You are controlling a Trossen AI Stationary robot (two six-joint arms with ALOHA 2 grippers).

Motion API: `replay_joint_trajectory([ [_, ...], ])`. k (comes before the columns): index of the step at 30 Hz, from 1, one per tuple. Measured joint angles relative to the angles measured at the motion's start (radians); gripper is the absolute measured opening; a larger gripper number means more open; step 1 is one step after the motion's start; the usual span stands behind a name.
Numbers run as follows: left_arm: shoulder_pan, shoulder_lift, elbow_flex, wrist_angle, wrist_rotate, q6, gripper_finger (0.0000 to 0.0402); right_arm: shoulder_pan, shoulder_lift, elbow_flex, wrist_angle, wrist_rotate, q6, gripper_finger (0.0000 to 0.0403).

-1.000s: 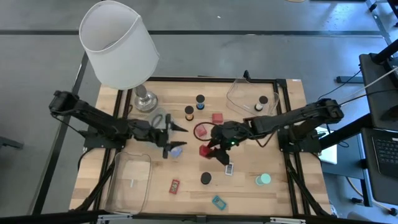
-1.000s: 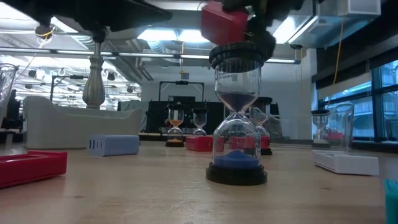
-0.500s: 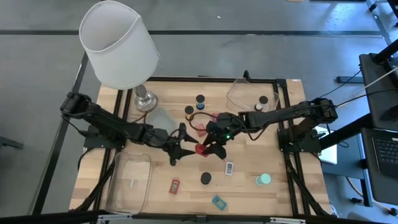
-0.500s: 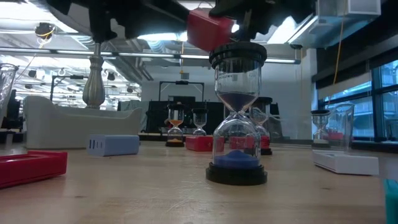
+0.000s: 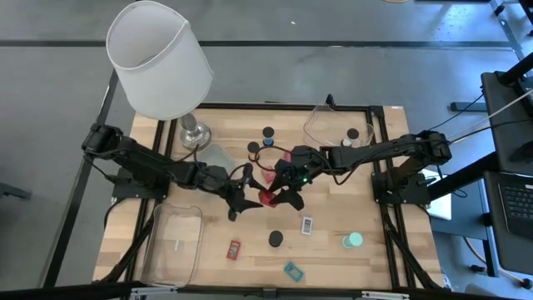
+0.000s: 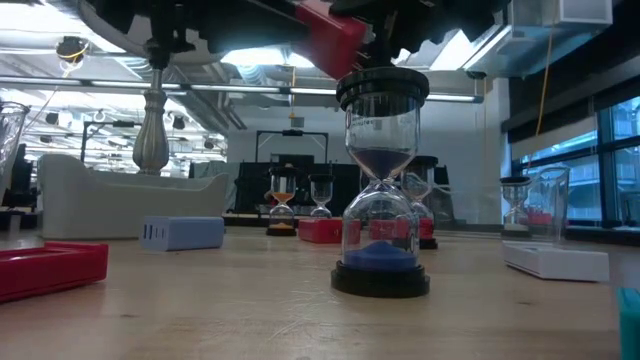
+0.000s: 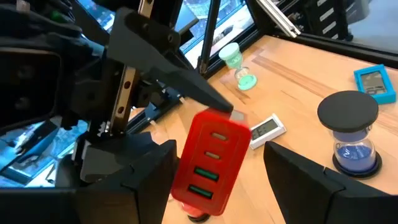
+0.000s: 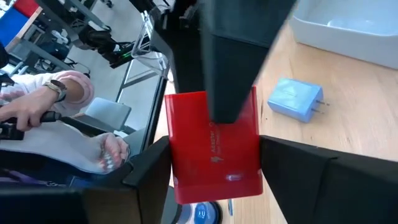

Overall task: Pick & Place Office items
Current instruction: Put the right red charger adapter into the gray bin

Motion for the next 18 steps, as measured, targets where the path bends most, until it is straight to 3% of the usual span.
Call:
replay_joint_trajectory([
  [6,0.018,0.000,0.000,0.000,0.040,0.002,0.0224,-0.004,0.000,0.000,0.004,-0.013,-0.017,0.0222],
  [15,0.035,0.000,0.000,-0.002,0.044,0.013,0.0125,-0.004,0.000,0.000,0.039,-0.031,-0.051,0.0222],
  [18,0.035,0.000,0.000,-0.001,0.046,0.013,0.0123,-0.006,0.000,0.000,0.042,-0.034,-0.056,0.0222],
])
